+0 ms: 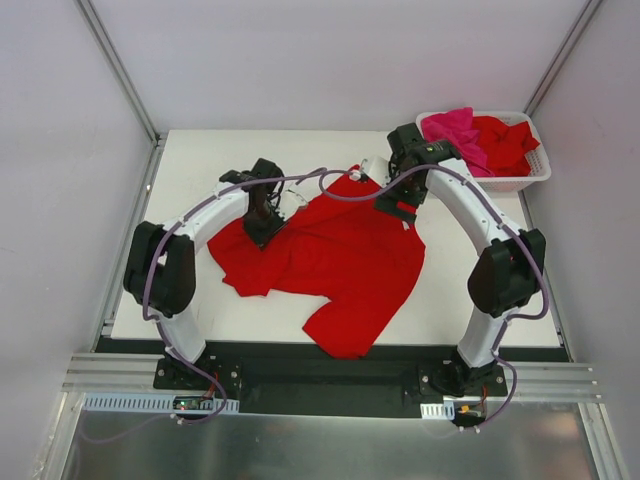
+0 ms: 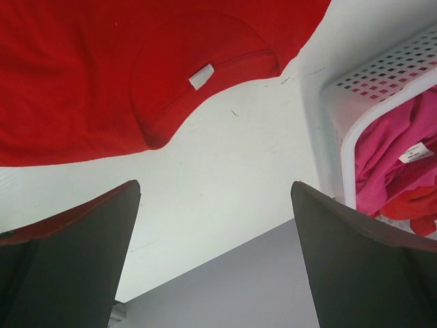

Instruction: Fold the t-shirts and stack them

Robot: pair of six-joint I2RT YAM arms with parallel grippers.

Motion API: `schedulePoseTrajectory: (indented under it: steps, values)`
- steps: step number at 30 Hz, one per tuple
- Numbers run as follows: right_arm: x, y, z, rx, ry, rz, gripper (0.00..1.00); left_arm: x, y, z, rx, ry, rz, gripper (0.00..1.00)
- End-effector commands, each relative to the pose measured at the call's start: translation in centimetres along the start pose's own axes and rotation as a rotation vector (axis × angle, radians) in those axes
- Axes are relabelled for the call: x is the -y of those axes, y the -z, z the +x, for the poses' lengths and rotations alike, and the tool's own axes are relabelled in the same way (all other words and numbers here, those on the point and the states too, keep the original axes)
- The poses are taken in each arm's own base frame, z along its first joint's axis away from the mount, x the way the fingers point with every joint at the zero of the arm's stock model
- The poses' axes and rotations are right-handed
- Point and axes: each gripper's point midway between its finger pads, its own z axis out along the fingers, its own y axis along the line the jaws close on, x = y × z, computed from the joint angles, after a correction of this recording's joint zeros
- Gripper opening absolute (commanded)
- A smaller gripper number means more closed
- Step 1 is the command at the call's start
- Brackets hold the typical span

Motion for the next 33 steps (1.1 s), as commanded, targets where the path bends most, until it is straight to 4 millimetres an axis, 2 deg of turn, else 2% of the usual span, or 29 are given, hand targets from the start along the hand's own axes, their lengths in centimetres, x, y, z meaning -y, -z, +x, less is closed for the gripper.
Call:
schedulePoseTrajectory:
  steps: [1, 4, 7, 13, 17, 23, 24, 27, 30, 33]
  values:
    - [0.9, 2.5, 1.0, 0.012, 0.011, 0.030, 0.96, 0.2, -2.5, -0.2, -0.020, 0.031, 0.059, 0.15]
    - [1.1, 3.1, 1.9, 0.008, 0.035, 0.025, 0.96, 0.2, -4.2, 0.4, -0.054, 0.073, 0.101, 0.14]
    - [2.2, 3.8, 3.0, -0.003, 0.006, 0.045, 0.96, 0.3, -5.4, 1.6, -0.084, 0.134, 0.146, 0.13]
    - [4.1, 4.5, 5.3, -0.035, -0.049, 0.082, 0.96, 1.4, -6.2, 4.8, -0.131, 0.216, 0.205, 0.13]
    - [4.5, 4.7, 5.8, -0.045, -0.067, 0.093, 0.96, 2.9, -5.7, 6.8, -0.148, 0.258, 0.228, 0.13]
    - [5.3, 4.4, 5.5, -0.053, -0.063, 0.095, 0.96, 5.7, -4.4, 9.7, -0.164, 0.325, 0.249, 0.13]
    - [5.3, 4.0, 5.6, -0.063, -0.065, 0.082, 0.96, 5.8, -4.0, 10.6, -0.174, 0.315, 0.228, 0.13]
    - [5.5, 4.1, 4.9, -0.050, -0.065, 0.073, 0.96, 5.9, -3.1, 11.6, -0.162, 0.309, 0.181, 0.13]
    - [5.7, 3.8, 4.3, -0.045, -0.060, 0.068, 0.96, 5.8, -2.1, 12.0, -0.157, 0.301, 0.155, 0.08]
    - [5.6, 3.5, 3.8, -0.049, -0.043, 0.065, 0.96, 4.9, -1.2, 11.9, -0.152, 0.287, 0.100, 0.08]
